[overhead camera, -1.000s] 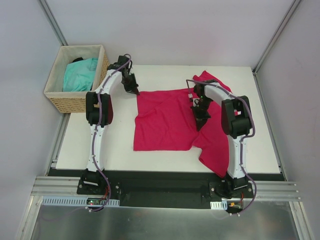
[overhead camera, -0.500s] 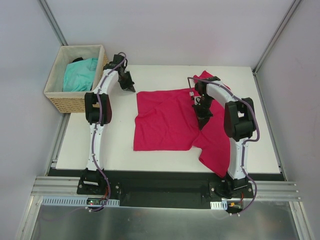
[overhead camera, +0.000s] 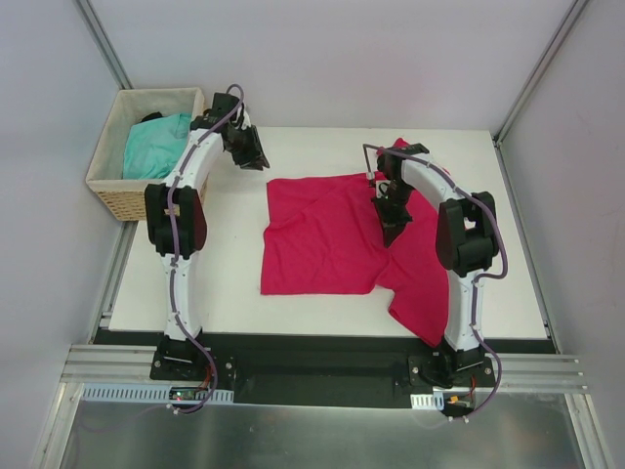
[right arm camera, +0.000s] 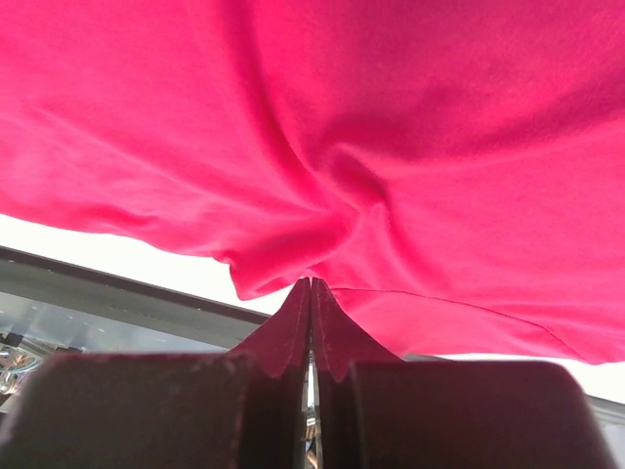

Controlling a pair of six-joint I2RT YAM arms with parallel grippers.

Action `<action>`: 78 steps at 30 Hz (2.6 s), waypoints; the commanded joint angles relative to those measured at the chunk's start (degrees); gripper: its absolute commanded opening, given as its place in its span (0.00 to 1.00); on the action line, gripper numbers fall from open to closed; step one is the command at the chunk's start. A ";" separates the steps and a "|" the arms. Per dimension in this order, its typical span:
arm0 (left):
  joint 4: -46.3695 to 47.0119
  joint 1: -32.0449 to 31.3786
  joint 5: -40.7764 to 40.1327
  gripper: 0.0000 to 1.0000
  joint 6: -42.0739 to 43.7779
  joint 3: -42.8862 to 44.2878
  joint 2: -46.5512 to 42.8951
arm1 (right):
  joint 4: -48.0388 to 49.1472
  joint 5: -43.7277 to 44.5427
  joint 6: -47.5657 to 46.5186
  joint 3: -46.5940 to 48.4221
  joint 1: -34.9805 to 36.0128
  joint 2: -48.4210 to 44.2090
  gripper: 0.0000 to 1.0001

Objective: Fold and stack the t-shirts

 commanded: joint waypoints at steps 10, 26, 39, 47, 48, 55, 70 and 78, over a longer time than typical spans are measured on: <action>-0.97 -2.75 -3.12 0.24 3.82 -8.53 -2.21 | -0.67 -1.45 0.71 5.62 0.33 -1.52 0.01; -0.97 -2.49 -7.08 0.26 4.35 -2.11 4.13 | -0.93 -1.89 0.01 5.27 0.33 -2.57 0.01; -0.79 -2.05 -6.91 0.25 4.18 0.70 7.64 | -2.60 -1.10 -0.87 4.57 0.42 -3.89 0.01; 0.00 -1.79 -7.43 0.26 3.65 2.72 10.36 | -3.13 -0.84 -0.78 2.46 0.24 -5.91 0.01; 0.09 -1.79 -7.35 0.25 3.56 2.99 10.46 | -3.13 -0.75 -0.87 2.29 0.16 -6.17 0.01; 0.26 -1.79 -6.91 0.11 2.68 3.60 11.42 | -3.22 -0.92 -1.13 1.67 0.16 -6.44 0.01; 2.54 -1.17 -8.31 0.00 0.49 7.38 12.56 | -3.13 -1.63 -1.22 0.79 -1.16 -7.05 0.01; 4.39 -0.64 -8.22 0.00 -2.06 10.73 14.59 | -3.31 -1.63 -1.31 -0.26 -1.34 -7.49 0.01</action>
